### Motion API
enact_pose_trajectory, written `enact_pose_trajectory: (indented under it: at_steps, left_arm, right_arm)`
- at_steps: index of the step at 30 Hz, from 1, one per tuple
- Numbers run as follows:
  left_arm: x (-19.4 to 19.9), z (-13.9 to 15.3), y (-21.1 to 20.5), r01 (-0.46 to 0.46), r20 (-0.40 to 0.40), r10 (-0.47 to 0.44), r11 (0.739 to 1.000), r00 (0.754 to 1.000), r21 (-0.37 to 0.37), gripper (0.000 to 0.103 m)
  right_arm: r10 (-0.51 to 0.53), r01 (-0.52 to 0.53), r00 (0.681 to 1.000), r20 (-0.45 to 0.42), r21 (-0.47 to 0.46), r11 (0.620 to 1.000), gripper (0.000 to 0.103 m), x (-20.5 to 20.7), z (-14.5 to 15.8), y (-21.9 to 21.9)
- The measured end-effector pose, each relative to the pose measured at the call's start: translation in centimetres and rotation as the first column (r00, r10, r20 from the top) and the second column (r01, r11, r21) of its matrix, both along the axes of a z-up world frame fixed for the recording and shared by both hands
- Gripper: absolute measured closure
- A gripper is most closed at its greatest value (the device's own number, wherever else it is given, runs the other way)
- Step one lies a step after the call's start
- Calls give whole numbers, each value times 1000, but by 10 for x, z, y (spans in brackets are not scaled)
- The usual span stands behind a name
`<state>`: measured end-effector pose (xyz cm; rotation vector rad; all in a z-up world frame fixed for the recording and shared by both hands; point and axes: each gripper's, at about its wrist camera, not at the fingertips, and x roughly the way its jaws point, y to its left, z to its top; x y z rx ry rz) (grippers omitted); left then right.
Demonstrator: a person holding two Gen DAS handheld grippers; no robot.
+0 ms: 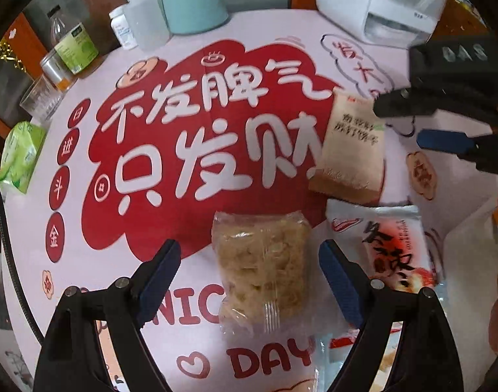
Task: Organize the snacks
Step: 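Grasp the brown soda-cracker packet with the right tool while the left tool grasps the clear crisp bag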
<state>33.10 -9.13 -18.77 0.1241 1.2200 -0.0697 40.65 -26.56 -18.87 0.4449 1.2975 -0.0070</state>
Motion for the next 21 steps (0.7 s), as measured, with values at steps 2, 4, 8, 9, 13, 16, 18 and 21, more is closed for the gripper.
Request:
enact_pose_trajectory:
  at_steps: [2, 4, 8, 9, 13, 16, 18, 21]
  left_arm:
    - [0, -9, 3, -10, -11, 10, 1000, 1000, 11, 17]
    - [-1, -13, 9, -18, -14, 18, 1000, 1000, 2, 17]
    - [0, -12, 24, -41, -4, 41, 999, 999, 6, 17]
    - [0, -11, 27, -48, -5, 48, 999, 999, 5, 17]
    - [0, -11, 44, -87, -18, 86, 996, 996, -20, 18]
    - [-2, -12, 51, -105, -30, 104, 993, 994, -53, 30]
    - [-5, -12, 54, -115, -51, 110, 988, 993, -105, 42]
    - [-10, -11, 58, -127, -56, 121, 984, 991, -122, 43]
  right_arm:
    - [16, -16, 1000, -10, -7, 1000, 44, 4, -7, 7]
    - [30, -30, 999, -22, -21, 999, 43, 5, -12, 14]
    - [53, -53, 999, -8, -103, 993, 35, 10, -13, 31]
    - [61, -63, 998, -12, -131, 989, 34, 10, -13, 36]
    - [121, -126, 992, -36, -287, 949, 32, 11, -18, 61]
    - [157, -157, 987, -25, -325, 933, 37, 7, -19, 72]
    - [177, -177, 984, -27, -322, 930, 41, 5, -17, 75]
    - [191, -195, 981, -40, -281, 940, 42, 0, -16, 73]
